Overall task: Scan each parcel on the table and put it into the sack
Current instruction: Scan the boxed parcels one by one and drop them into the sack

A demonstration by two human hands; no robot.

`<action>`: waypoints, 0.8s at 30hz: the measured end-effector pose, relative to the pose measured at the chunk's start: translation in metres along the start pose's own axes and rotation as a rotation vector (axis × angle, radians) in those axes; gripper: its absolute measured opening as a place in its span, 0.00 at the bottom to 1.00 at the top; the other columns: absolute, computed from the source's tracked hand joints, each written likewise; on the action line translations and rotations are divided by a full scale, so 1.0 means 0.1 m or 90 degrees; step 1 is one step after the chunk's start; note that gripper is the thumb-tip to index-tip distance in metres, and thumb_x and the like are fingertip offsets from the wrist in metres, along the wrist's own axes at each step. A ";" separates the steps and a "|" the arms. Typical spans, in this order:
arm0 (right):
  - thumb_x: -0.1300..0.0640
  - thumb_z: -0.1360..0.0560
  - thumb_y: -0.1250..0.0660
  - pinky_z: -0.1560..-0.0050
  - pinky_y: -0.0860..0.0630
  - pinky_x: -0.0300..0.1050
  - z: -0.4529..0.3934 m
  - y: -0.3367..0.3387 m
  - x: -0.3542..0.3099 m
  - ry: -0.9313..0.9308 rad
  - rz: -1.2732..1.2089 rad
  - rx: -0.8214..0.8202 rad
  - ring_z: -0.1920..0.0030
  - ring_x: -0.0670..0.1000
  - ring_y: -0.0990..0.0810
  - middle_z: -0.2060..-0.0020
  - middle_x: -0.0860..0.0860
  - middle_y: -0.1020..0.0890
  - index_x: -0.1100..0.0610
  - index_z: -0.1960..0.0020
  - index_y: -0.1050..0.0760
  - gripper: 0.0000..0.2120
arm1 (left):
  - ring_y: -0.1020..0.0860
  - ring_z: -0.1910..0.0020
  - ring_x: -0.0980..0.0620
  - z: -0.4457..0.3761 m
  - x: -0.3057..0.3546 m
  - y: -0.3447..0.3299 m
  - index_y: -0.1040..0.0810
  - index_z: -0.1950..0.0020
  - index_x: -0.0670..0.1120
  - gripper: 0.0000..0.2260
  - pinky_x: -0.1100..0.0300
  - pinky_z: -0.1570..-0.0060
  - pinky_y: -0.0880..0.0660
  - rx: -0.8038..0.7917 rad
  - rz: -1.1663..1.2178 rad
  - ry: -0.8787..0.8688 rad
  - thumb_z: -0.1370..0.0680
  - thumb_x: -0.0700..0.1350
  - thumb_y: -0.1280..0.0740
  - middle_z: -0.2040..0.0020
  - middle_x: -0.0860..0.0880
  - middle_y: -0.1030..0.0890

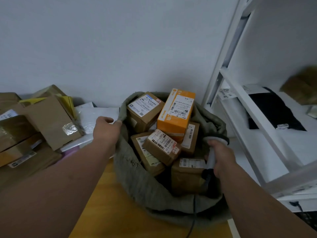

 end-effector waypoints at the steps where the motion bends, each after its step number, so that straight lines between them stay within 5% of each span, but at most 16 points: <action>1: 0.52 0.28 0.27 0.49 0.21 0.53 0.02 -0.03 -0.10 0.033 0.014 0.019 0.51 0.58 0.20 0.52 0.57 0.19 0.57 0.43 0.23 0.16 | 0.26 0.41 0.43 0.02 0.00 -0.02 0.30 0.30 0.45 0.21 0.50 0.44 0.26 -0.033 0.011 0.033 0.21 0.47 0.32 0.41 0.45 0.26; 3: 0.47 0.32 0.26 0.44 0.21 0.56 0.12 -0.11 -0.30 0.085 0.037 0.037 0.52 0.57 0.19 0.53 0.56 0.18 0.57 0.45 0.22 0.21 | 0.25 0.41 0.42 0.08 0.02 -0.12 0.30 0.29 0.42 0.22 0.48 0.41 0.25 -0.127 0.010 0.086 0.21 0.44 0.32 0.40 0.42 0.24; 7: 0.51 0.28 0.27 0.49 0.20 0.51 0.49 -0.35 -0.74 0.213 0.013 -0.008 0.55 0.53 0.17 0.58 0.52 0.16 0.54 0.55 0.21 0.07 | 0.21 0.49 0.41 0.23 0.15 -0.23 0.21 0.43 0.40 0.09 0.45 0.43 0.22 -0.243 0.051 0.116 0.20 0.42 0.35 0.50 0.39 0.20; 12: 0.53 0.26 0.28 0.51 0.19 0.51 0.98 -0.51 -1.17 0.361 0.042 -0.076 0.59 0.48 0.16 0.60 0.50 0.16 0.54 0.56 0.22 0.05 | 0.20 0.53 0.45 0.35 0.56 -0.22 0.20 0.55 0.49 0.11 0.49 0.48 0.21 -0.231 0.137 0.012 0.17 0.43 0.40 0.52 0.43 0.19; 16: 0.56 0.26 0.29 0.66 0.26 0.38 1.39 -0.53 -1.49 0.482 0.025 -0.082 0.75 0.37 0.25 0.70 0.45 0.23 0.52 0.61 0.26 0.08 | 0.20 0.48 0.45 0.42 1.08 -0.08 0.18 0.51 0.51 0.10 0.48 0.45 0.21 -0.201 0.233 -0.105 0.18 0.44 0.40 0.46 0.44 0.18; 19: 0.56 0.28 0.30 0.64 0.28 0.41 1.69 -0.37 -1.67 0.618 -0.063 -0.047 0.70 0.41 0.26 0.70 0.46 0.25 0.55 0.60 0.26 0.05 | 0.20 0.47 0.46 0.43 1.44 0.15 0.20 0.46 0.50 0.11 0.50 0.44 0.22 -0.105 0.253 -0.236 0.19 0.46 0.41 0.48 0.46 0.18; 21: 0.59 0.26 0.31 0.68 0.29 0.35 1.71 -0.27 -1.59 0.613 -0.073 -0.036 0.72 0.40 0.26 0.71 0.47 0.26 0.58 0.58 0.26 0.05 | 0.21 0.47 0.43 0.35 1.32 0.24 0.21 0.45 0.47 0.10 0.48 0.44 0.23 -0.042 0.146 -0.266 0.19 0.45 0.42 0.48 0.44 0.19; 24: 0.55 0.25 0.31 0.64 0.27 0.39 1.38 -0.17 -1.20 0.436 0.000 -0.024 0.65 0.42 0.20 0.68 0.46 0.21 0.56 0.60 0.24 0.06 | 0.22 0.46 0.36 0.19 0.63 0.14 0.22 0.45 0.42 0.11 0.42 0.44 0.24 -0.062 -0.038 -0.168 0.21 0.48 0.37 0.49 0.38 0.20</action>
Point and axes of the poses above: each hand's wrist, its own z-axis away from the middle knuckle, its own y-axis out of the back of the hand, x = y × z, the point moved 7 cm from there along -z, towards the middle knuckle
